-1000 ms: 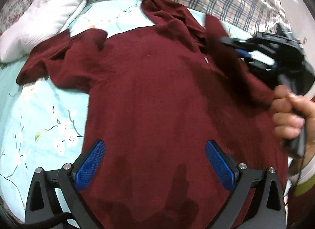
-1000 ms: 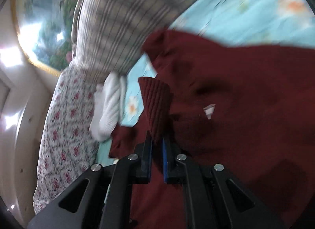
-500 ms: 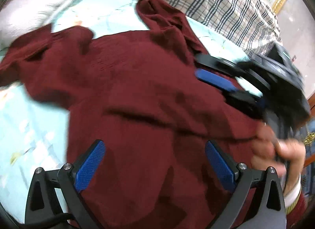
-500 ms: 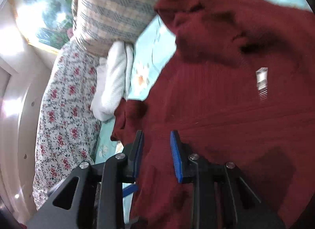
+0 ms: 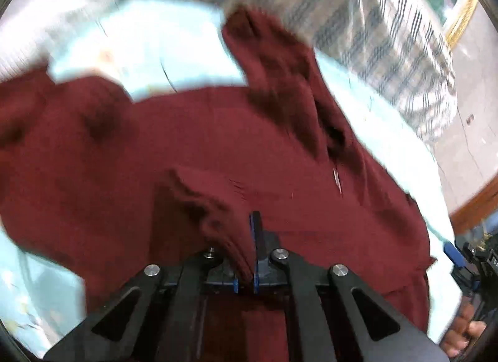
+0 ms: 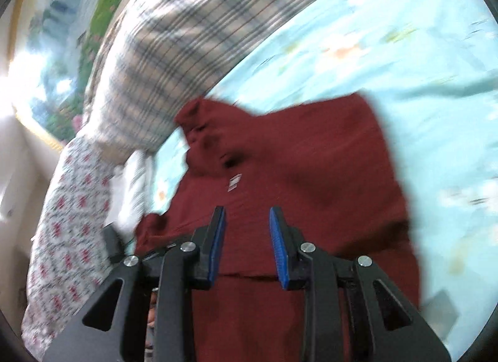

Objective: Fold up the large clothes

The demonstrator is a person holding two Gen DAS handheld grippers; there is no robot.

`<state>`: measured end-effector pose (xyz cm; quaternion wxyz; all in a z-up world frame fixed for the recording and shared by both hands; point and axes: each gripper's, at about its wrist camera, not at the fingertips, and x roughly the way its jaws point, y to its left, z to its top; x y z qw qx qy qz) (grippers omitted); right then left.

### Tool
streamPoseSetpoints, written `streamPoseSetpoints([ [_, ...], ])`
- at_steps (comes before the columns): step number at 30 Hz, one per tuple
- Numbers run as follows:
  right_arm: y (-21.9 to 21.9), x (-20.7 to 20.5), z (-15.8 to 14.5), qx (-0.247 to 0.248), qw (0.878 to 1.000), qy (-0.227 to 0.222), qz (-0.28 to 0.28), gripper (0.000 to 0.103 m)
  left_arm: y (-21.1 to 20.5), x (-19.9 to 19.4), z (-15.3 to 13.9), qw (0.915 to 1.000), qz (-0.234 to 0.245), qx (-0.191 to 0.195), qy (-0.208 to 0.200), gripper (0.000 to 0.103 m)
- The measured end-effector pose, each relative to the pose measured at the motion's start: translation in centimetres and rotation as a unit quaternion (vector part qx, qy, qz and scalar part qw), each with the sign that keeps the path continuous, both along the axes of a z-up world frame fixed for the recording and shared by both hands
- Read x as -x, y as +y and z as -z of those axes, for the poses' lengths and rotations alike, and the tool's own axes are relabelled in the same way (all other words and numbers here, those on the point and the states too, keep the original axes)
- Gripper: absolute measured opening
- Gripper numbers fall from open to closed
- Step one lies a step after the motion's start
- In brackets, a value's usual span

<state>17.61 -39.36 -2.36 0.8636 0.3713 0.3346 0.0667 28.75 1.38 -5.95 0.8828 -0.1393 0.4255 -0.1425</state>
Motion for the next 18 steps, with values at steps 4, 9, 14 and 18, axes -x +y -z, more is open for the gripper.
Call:
streamPoseSetpoints([
  [4, -2.8, -0.9, -0.2, 0.058, 0.997, 0.034, 0.038, 0.030, 2.2, -0.8, -0.3, 0.9996, -0.020, -0.019, -0.010, 0.004],
  [9, -3.1, -5.8, 3.0, 0.078, 0.991, 0.105, 0.005, 0.040, 1.4, -0.9, -0.1, 0.9989, -0.009, -0.045, -0.010, 0.004],
  [14, -2.3, -8.9, 5.3, 0.106, 0.986, 0.122, -0.027, 0.052, 1.8, -0.4, 0.3, 0.9990, -0.015, -0.041, -0.006, 0.005],
  [18, -3.1, -8.9, 4.5, 0.101, 0.988, 0.114, -0.022, 0.007, 1.1, -0.1, -0.1, 0.9985, -0.010, -0.053, -0.011, 0.005],
])
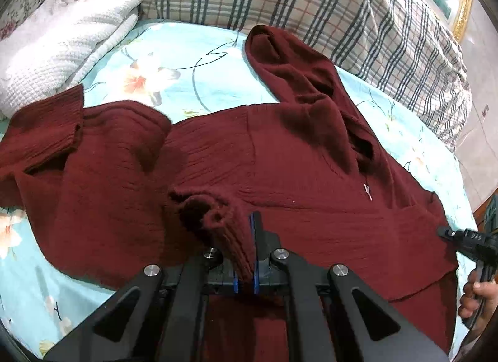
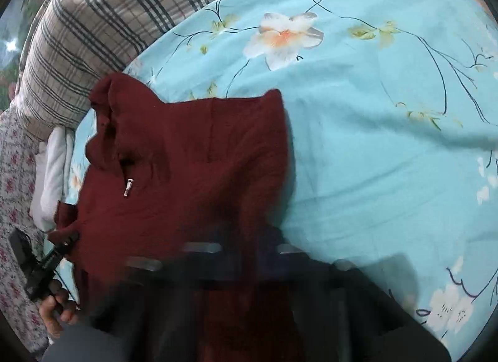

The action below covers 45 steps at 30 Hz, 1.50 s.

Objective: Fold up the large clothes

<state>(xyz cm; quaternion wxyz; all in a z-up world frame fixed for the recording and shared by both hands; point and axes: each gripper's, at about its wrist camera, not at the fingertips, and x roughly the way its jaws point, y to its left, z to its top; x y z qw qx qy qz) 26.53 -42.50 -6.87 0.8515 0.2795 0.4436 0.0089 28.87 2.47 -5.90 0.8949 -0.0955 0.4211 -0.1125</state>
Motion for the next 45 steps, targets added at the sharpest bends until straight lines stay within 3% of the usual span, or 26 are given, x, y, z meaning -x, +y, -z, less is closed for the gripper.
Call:
streamPoseSetpoints([
  [6, -0.7, 1.1, 0.2, 0.028, 0.999, 0.012, 0.016, 0.010, -1.1, -0.2, 0.8, 0.9998, 0.013, -0.017, 0.005, 0.005],
  [10, 1.9, 3.6, -2.8, 0.082, 0.996, -0.041, 0.024, 0.015, -0.3, 0.1, 0.9, 0.9999, 0.013, -0.006, 0.006, 0.008],
  [12, 4.4, 3.8, -2.9, 0.072, 0.996, -0.054, -0.027, 0.025, 0.0, 0.2, 0.9, 0.9999, 0.010, -0.001, 0.008, 0.010],
  [14, 6.0, 3.3, -1.4, 0.063, 0.995, -0.031, -0.066, 0.044, 0.5, 0.7, 0.6, 1.0000, 0.004, -0.003, 0.006, 0.013],
  [15, 6.2, 3.1, -0.4, 0.078, 0.995, -0.010, -0.064, 0.044, 1.0, 1.1, 0.2, 1.0000, -0.001, -0.003, 0.003, 0.015],
  [17, 5.2, 3.7, -0.4, 0.089, 0.995, -0.015, -0.035, 0.042, 2.6, 2.1, -0.4, 0.9999, -0.015, -0.007, -0.003, 0.017],
  [20, 2.3, 5.7, -3.0, 0.145, 0.987, -0.033, 0.063, 0.044, 6.3, 3.5, -1.6, 0.9985, -0.049, -0.020, -0.014, 0.019],
  [23, -0.2, 7.7, -5.6, 0.121, 0.986, -0.072, 0.094, 0.044, 10.2, 4.2, -2.7, 0.9961, -0.083, -0.019, -0.024, 0.022],
  [26, 0.3, 8.2, -6.9, 0.091, 0.989, -0.087, 0.075, 0.044, 12.9, 3.8, -3.9, 0.9930, -0.112, -0.019, -0.033, 0.036],
  [28, 1.4, 8.4, -7.0, 0.063, 0.993, -0.090, 0.051, 0.045, 13.5, 3.1, -4.6, 0.9922, -0.118, -0.018, -0.036, 0.058],
  [29, 2.3, 8.3, -6.8, 0.051, 0.994, -0.088, 0.037, 0.045, 13.5, 2.5, -4.9, 0.9921, -0.117, -0.024, -0.038, 0.064],
  [30, 3.3, 8.1, -6.4, 0.035, 0.996, -0.084, 0.019, 0.045, 13.4, 2.1, -5.0, 0.9915, -0.119, -0.034, -0.040, 0.073],
  [32, 5.3, 7.8, -5.3, 0.010, 0.998, -0.068, -0.014, 0.045, 13.0, 0.5, -5.1, 0.9880, -0.129, -0.073, -0.044, 0.078],
  [39, 9.6, 7.7, -3.7, -0.025, 0.995, -0.049, -0.077, 0.045, 13.2, -5.5, -1.3, 0.9810, -0.125, -0.148, 0.011, 0.075],
  [41, 9.8, 7.2, -3.6, -0.023, 0.995, -0.046, -0.080, 0.045, 13.7, -6.8, -0.4, 0.9793, -0.125, -0.157, 0.027, 0.056],
  [43, 9.9, 7.1, -3.5, -0.024, 0.995, -0.044, -0.081, 0.045, 14.5, -7.1, -0.3, 0.9824, -0.125, -0.135, 0.029, 0.014],
  [45, 10.0, 7.3, -3.7, -0.023, 0.995, -0.046, -0.082, 0.045, 15.5, -6.9, -0.8, 0.9869, -0.125, -0.099, 0.022, 0.009],
])
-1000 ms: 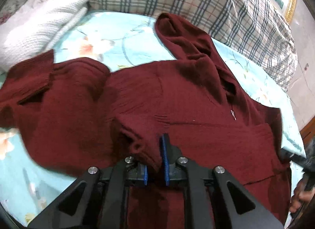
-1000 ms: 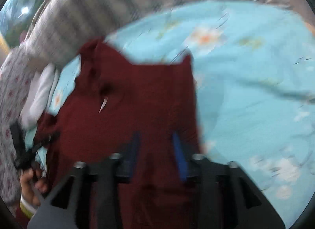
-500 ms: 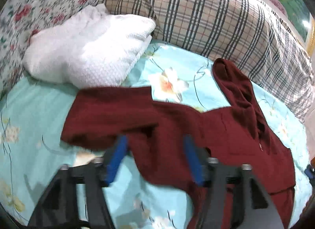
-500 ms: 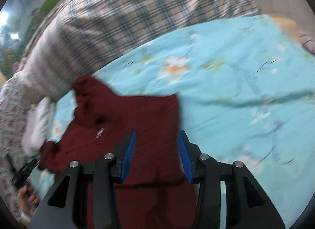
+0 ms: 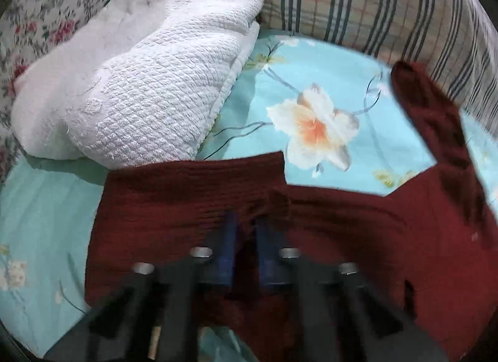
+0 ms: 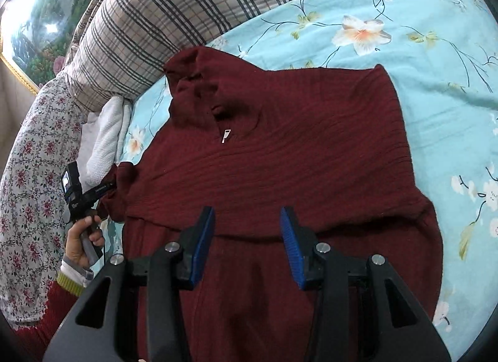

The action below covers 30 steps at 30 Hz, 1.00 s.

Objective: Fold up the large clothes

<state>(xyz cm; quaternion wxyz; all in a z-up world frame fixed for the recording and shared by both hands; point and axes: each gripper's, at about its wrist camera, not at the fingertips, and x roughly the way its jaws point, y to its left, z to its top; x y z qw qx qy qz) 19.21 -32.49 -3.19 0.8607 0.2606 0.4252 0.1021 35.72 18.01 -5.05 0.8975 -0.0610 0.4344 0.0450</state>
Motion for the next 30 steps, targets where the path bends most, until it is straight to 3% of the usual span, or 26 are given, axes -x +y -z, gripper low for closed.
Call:
streamPoseSetpoints([
  [5, 0.8, 0.2, -0.6, -0.002, 1.000, -0.010, -0.009, 0.045, 0.3, 3.2, -2.9, 0.9971, -0.002, 0.058, -0.051, 0.006],
  [8, 1.4, 0.1, -0.9, -0.009, 1.000, -0.018, -0.021, 0.045, -1.6, 5.5, -5.0, 0.9916, 0.020, 0.098, -0.082, 0.006],
  [12, 1.7, 0.0, -0.7, -0.029, 0.999, -0.017, -0.027, 0.045, -7.0, 8.1, -7.3, 0.9793, 0.082, 0.148, -0.111, 0.006],
  [16, 0.6, 0.4, -0.3, -0.047, 0.999, -0.016, -0.012, 0.045, -15.3, 9.6, -8.3, 0.9610, 0.160, 0.195, -0.115, 0.006],
  [19, -1.1, 0.8, 0.1, -0.064, 0.998, -0.014, 0.010, 0.045, -22.5, 10.3, -7.4, 0.9461, 0.224, 0.212, -0.098, 0.006],
  [23, -4.5, 1.4, 0.6, -0.092, 0.994, -0.012, 0.056, 0.045, -29.4, 10.3, -4.5, 0.9370, 0.268, 0.214, -0.066, 0.006],
  [29, -5.9, 0.7, 1.2, -0.092, 0.993, -0.003, 0.070, 0.045, -34.3, 9.4, 0.8, 0.9376, 0.294, 0.186, 0.003, 0.008],
  [30, -5.7, 0.3, 1.3, -0.094, 0.993, 0.000, 0.064, 0.045, -34.1, 9.7, 1.4, 0.9369, 0.295, 0.187, 0.014, 0.014],
])
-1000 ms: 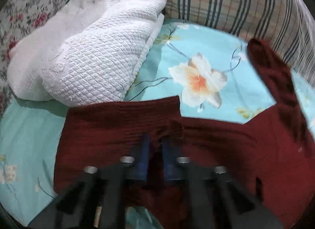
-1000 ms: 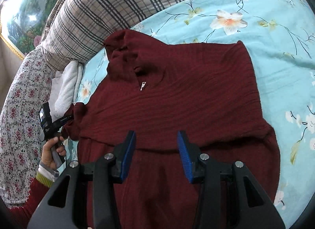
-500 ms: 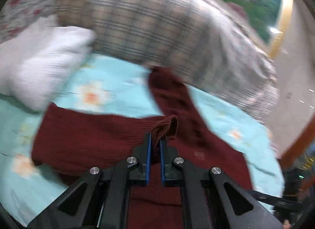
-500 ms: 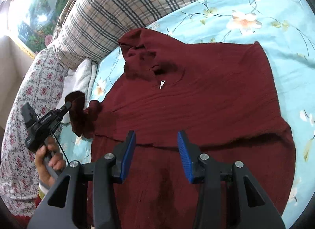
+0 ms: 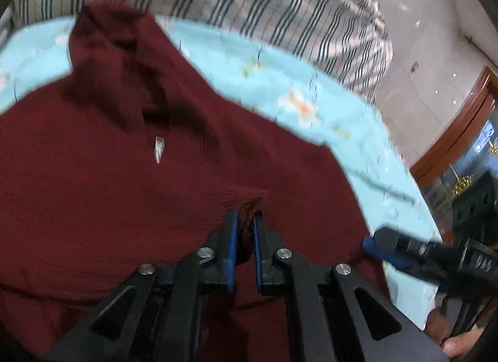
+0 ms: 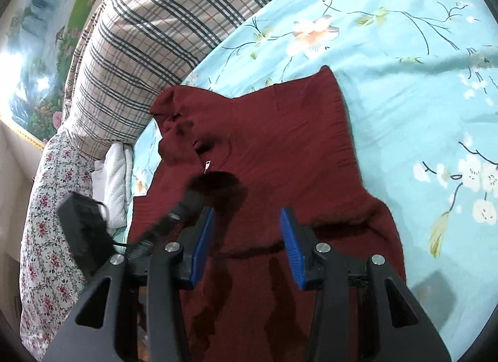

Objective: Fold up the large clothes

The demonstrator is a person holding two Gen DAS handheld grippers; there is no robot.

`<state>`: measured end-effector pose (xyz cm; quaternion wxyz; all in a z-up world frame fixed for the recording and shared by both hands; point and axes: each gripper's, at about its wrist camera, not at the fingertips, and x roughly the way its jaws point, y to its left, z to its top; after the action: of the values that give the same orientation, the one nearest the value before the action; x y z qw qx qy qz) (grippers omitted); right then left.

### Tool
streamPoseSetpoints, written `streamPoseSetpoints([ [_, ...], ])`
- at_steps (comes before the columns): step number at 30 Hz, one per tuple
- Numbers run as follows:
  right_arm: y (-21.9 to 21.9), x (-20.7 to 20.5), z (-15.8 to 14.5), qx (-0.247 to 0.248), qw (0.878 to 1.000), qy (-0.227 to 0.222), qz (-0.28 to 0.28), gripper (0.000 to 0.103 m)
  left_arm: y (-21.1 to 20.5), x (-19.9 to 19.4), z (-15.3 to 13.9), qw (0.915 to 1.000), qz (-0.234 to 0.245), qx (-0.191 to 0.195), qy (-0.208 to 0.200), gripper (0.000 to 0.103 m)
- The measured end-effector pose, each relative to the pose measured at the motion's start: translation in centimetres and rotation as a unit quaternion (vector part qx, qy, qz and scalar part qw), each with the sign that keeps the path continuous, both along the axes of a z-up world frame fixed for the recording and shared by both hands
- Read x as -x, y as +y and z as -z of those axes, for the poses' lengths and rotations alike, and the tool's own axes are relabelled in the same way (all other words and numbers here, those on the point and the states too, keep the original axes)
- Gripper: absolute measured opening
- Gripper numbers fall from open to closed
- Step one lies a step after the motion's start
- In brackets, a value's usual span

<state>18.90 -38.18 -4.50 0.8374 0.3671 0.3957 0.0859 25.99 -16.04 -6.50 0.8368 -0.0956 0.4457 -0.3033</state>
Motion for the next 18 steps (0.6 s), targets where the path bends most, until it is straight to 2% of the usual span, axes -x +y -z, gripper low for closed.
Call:
streamPoseSetpoints([
  [1, 0.4, -0.5, 0.2, -0.002, 1.000, 0.003, -0.005, 0.045, 0.3, 0.3, 0.3, 1.0000, 0.001, -0.003, 0.006, 0.023],
  [4, 1.4, -1.7, 0.7, 0.000, 1.000, 0.011, -0.022, 0.045, 2.3, 2.1, -0.4, 0.9999, 0.000, -0.008, -0.011, 0.039],
  [8, 3.4, -4.0, 1.7, 0.007, 0.999, 0.024, -0.043, 0.045, 8.2, 5.2, -1.7, 0.9989, -0.025, -0.018, -0.036, 0.043],
  [13, 6.5, -6.8, 3.5, 0.037, 0.995, 0.059, -0.078, 0.045, 14.8, 6.5, -1.1, 0.9952, -0.081, -0.048, -0.026, 0.043],
  [15, 7.7, -7.6, 4.2, 0.049, 0.993, 0.069, -0.087, 0.045, 17.7, 6.9, -1.0, 0.9849, -0.145, -0.086, -0.040, 0.042],
  [16, 8.2, -7.9, 4.5, 0.056, 0.992, 0.068, -0.090, 0.045, 19.4, 7.1, -0.9, 0.9760, -0.186, -0.102, -0.048, 0.042],
  [17, 8.4, -8.0, 4.4, 0.060, 0.992, 0.060, -0.091, 0.036, 21.2, 7.0, -0.7, 0.9666, -0.226, -0.110, -0.050, 0.042],
  [18, 8.5, -8.2, 4.2, 0.059, 0.993, 0.054, -0.092, 0.025, 22.3, 6.7, -0.3, 0.9623, -0.245, -0.111, -0.039, 0.042],
])
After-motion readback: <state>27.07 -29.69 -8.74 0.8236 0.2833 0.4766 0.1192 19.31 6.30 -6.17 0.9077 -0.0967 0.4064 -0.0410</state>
